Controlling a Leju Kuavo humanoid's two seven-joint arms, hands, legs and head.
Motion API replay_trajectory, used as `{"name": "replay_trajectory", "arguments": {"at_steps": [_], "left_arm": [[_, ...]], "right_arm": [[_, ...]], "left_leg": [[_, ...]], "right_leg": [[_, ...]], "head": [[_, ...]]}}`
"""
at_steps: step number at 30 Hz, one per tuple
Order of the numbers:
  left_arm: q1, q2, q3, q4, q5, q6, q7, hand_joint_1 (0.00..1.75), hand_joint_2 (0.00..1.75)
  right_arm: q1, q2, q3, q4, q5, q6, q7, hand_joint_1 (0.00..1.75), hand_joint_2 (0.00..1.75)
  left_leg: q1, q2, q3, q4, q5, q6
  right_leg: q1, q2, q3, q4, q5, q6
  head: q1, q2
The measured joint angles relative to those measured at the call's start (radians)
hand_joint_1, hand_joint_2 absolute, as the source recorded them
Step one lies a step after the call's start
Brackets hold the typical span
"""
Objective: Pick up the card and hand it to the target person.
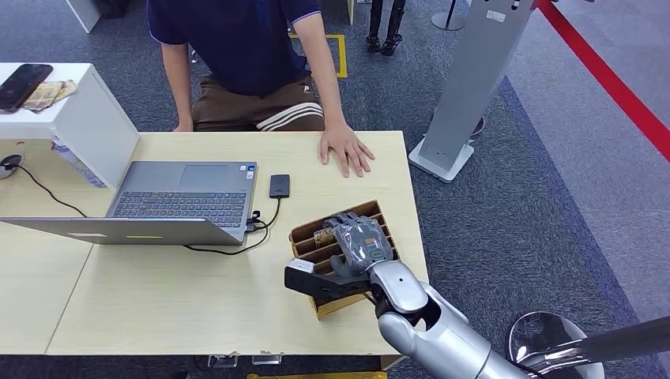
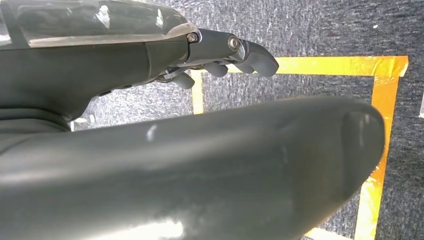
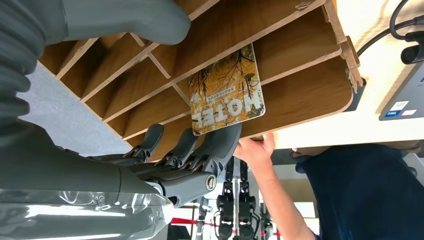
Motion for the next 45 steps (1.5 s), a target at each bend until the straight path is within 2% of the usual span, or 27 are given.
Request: {"name": "replay_trajectory", "arguments": {"at_steps": [2,5,7,21,24,28,45], "left_arm": [[0.0,0.0,0.0,0.0,0.0,-0.001,0.0,0.0,0.0],[-0.001,0.0,0.0,0.0,-0.001,-0.002,0.0,0.0,0.0],[-0.001,0.0,0.0,0.0,-0.001,-0.002,0.0,0.0,0.0],[0.002,0.001,0.0,0.0,-0.001,0.002,0.001,0.0,0.0],[0.003,0.001,0.0,0.0,-0.001,0.002,0.001,0.0,0.0],[0.003,0.002,0.0,0.0,-0.001,0.0,0.001,0.0,1.75],[0.01,0.004,-0.008,0.0,-0.007,-0.004,-0.016,0.0,1.75]], "right_arm": [[-0.001,0.0,0.0,0.002,-0.001,-0.001,0.001,0.79,1.75],[-0.003,0.0,0.0,0.004,-0.003,-0.004,0.003,1.16,1.75],[-0.004,0.0,-0.002,0.004,-0.003,-0.013,0.008,1.29,1.75],[-0.011,-0.022,-0.035,-0.046,-0.003,-0.037,0.035,1.65,1.75],[-0.011,-0.025,-0.037,-0.049,-0.004,-0.037,0.035,1.68,1.75],[-0.011,-0.027,-0.038,-0.05,-0.009,-0.037,0.034,1.68,1.75],[-0.007,-0.04,-0.049,-0.075,-0.087,-0.029,0.038,1.68,1.75]], "left_leg": [[0.0,0.0,0.0,0.0,0.0,0.0],[0.0,0.0,0.0,0.0,0.0,0.0],[0.0,0.0,0.0,0.0,0.0,0.0],[0.0,0.0,0.0,0.0,0.0,0.0],[0.0,0.0,0.0,0.0,0.0,0.0],[0.0,0.0,0.0,0.0,0.0,0.0],[0.0,0.0,0.0,0.0,0.0,0.0]], "right_leg": [[0.0,0.0,0.0,0.0,0.0,0.0],[0.0,0.0,0.0,0.0,0.0,0.0],[0.0,0.0,0.0,0.0,0.0,0.0],[0.0,0.0,0.0,0.0,0.0,0.0],[0.0,0.0,0.0,0.0,0.0,0.0],[0.0,0.0,0.0,0.0,0.0,0.0],[0.0,0.0,0.0,0.0,0.0,0.0]], "head": [[0.0,0.0],[0.0,0.0],[0.0,0.0],[0.0,0.0],[0.0,0.0],[0.0,0.0],[0.0,0.0]]}}
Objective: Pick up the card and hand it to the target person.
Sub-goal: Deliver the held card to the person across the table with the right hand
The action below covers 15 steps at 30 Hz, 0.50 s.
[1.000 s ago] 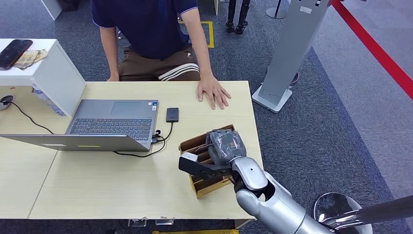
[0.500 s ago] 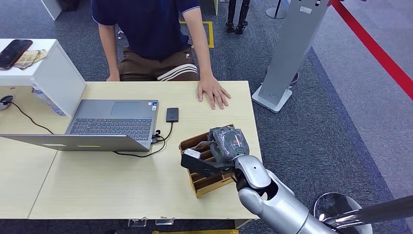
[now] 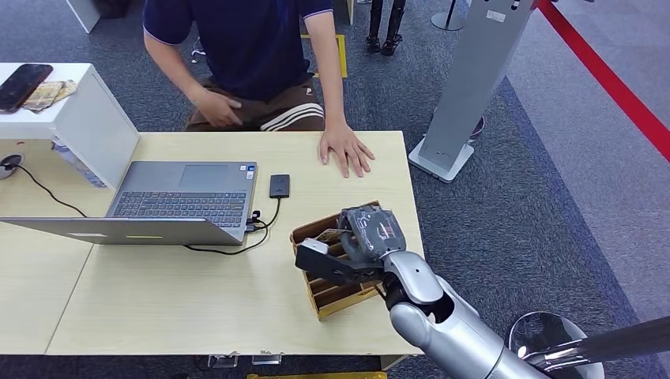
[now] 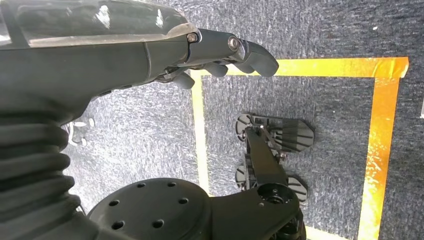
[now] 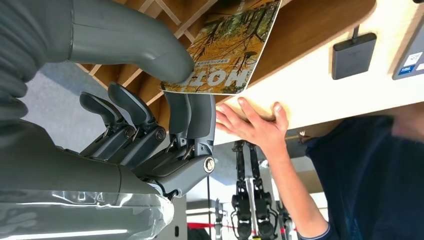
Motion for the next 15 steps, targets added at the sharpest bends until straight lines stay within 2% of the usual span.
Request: {"name": "replay_trajectory", "arguments": {"at_steps": [8,15], "left_arm": [[0.005,0.004,0.0,0.0,0.013,0.006,0.002,0.0,1.75],[0.005,0.004,0.0,0.0,0.019,0.003,0.004,0.0,1.75]], "right_arm": [[-0.022,-0.058,-0.053,-0.156,-0.058,0.055,0.058,1.68,1.75],[-0.028,-0.096,-0.103,-0.315,0.016,0.039,0.055,1.68,1.75]], "left_leg": [[0.0,0.0,0.0,0.0,0.0,0.0],[0.0,0.0,0.0,0.0,0.0,0.0]], "right_leg": [[0.0,0.0,0.0,0.0,0.0,0.0],[0.0,0.0,0.0,0.0,0.0,0.0]], "head": [[0.0,0.0],[-0.001,0.0]]}}
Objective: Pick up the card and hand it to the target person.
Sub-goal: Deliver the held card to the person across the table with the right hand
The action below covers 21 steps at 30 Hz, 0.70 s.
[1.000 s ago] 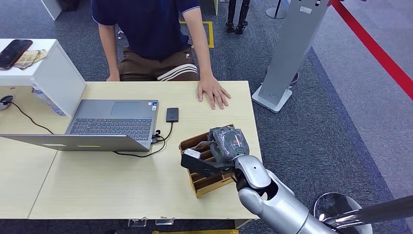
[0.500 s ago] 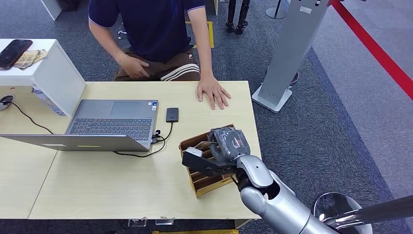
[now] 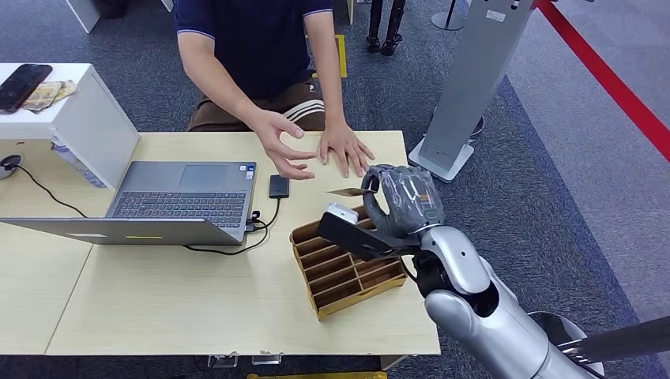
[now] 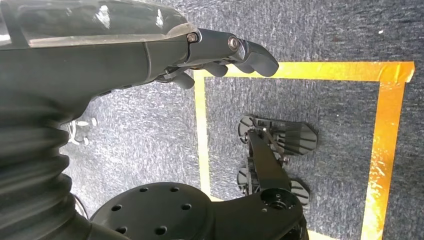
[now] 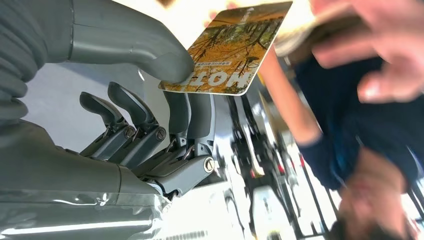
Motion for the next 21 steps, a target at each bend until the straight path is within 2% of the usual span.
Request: {"name": "replay_trajectory", "arguments": {"at_steps": [8,15,19,21], "left_arm": [[-0.001,-0.001,0.0,0.0,-0.01,-0.005,-0.006,0.0,1.75],[-0.002,-0.003,-0.001,0.0,-0.015,-0.004,-0.007,0.0,1.75],[-0.004,-0.003,-0.001,0.0,-0.022,-0.004,-0.007,0.0,1.75],[-0.005,-0.003,-0.002,0.0,-0.028,-0.004,-0.005,0.0,1.75]], "right_arm": [[-0.003,-0.004,-0.018,-0.068,0.174,-0.121,-0.076,1.68,1.75],[-0.005,0.004,-0.022,-0.049,0.248,-0.175,-0.111,1.68,1.75],[-0.005,0.015,-0.019,-0.009,0.252,-0.202,-0.131,0.0,1.75],[-0.005,0.02,-0.015,0.009,0.249,-0.207,-0.135,0.0,1.75]], "left_leg": [[0.0,0.0,0.0,0.0,0.0,0.0],[0.0,0.0,0.0,0.0,0.0,0.0],[0.0,0.0,-0.001,0.0,0.0,0.0],[0.0,0.0,-0.001,0.0,0.0,0.0]], "right_leg": [[0.0,0.0,0.0,0.0,0.0,0.0],[0.0,0.0,0.0,0.0,0.0,0.0],[0.0,0.0,0.0,0.0,0.0,0.0],[0.0,0.0,0.0,0.0,0.0,0.0]], "head": [[0.001,0.0],[0.001,0.0],[0.0,0.0],[0.0,0.0]]}}
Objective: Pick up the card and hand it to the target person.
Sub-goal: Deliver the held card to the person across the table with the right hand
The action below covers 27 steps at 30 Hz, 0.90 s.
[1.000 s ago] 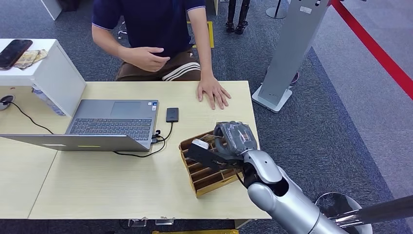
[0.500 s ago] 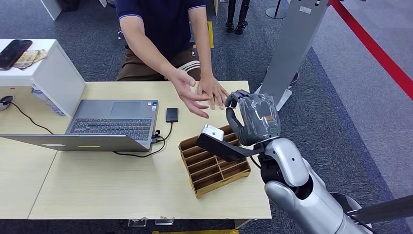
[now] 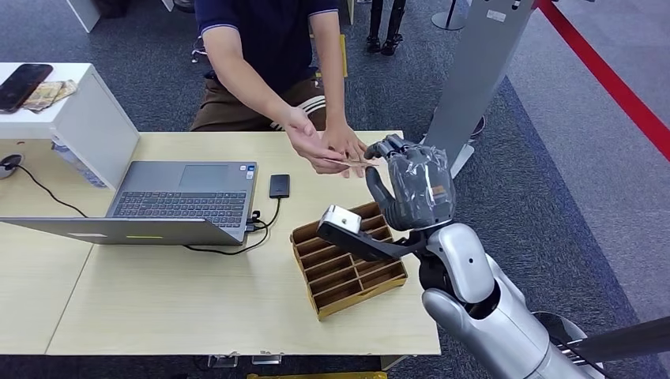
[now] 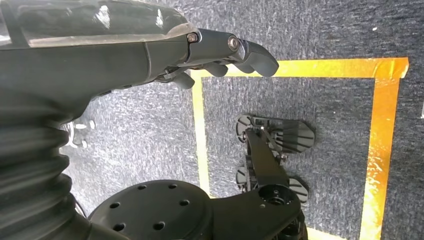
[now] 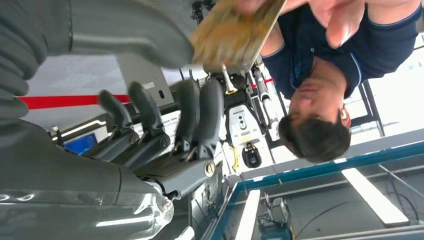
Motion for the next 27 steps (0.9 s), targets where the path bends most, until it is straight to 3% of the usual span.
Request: {"name": "replay_trajectory", "arguments": {"at_steps": [4,7,10,19,27], "left_arm": [[0.0,-0.001,-0.002,0.0,-0.005,0.0,0.001,0.0,0.0],[0.0,-0.002,-0.003,0.0,-0.001,0.0,0.001,0.0,0.0],[0.0,-0.002,-0.003,0.0,0.006,0.001,0.001,0.0,0.0],[0.002,-0.003,-0.003,0.0,0.028,0.008,0.01,0.0,0.0],[0.004,-0.003,-0.002,0.0,0.044,0.021,0.016,0.0,0.0]], "right_arm": [[0.002,0.006,0.009,0.024,-0.011,-0.006,-0.001,0.0,1.75],[0.007,0.008,0.01,0.033,-0.063,-0.02,-0.011,0.0,1.75],[0.025,0.009,0.008,0.041,-0.206,-0.038,-0.053,0.0,1.75],[0.135,0.005,-0.044,0.068,-0.917,-0.054,-0.344,0.0,1.75],[0.238,-0.032,-0.103,0.08,-1.132,-0.07,-0.429,0.0,1.75]], "left_leg": [[0.0,0.0,0.0,0.0,0.0,0.0],[0.0,0.0,0.0,0.0,0.0,0.0],[0.0,0.0,0.0,0.0,0.0,0.0],[0.0,0.0,0.0,0.0,0.0,0.0],[0.0,0.0,0.0,0.0,0.0,0.0]], "right_leg": [[0.0,0.0,0.0,0.0,0.0,0.0],[0.0,0.0,0.0,0.0,0.0,0.0],[0.0,0.0,0.0,0.0,0.0,0.0],[0.0,0.0,-0.001,0.0,0.0,0.0],[0.0,0.0,-0.001,-0.001,0.0,0.0]], "head": [[0.0,0.0],[0.001,0.0],[0.001,0.0],[0.0,0.0],[0.0,0.0]]}}
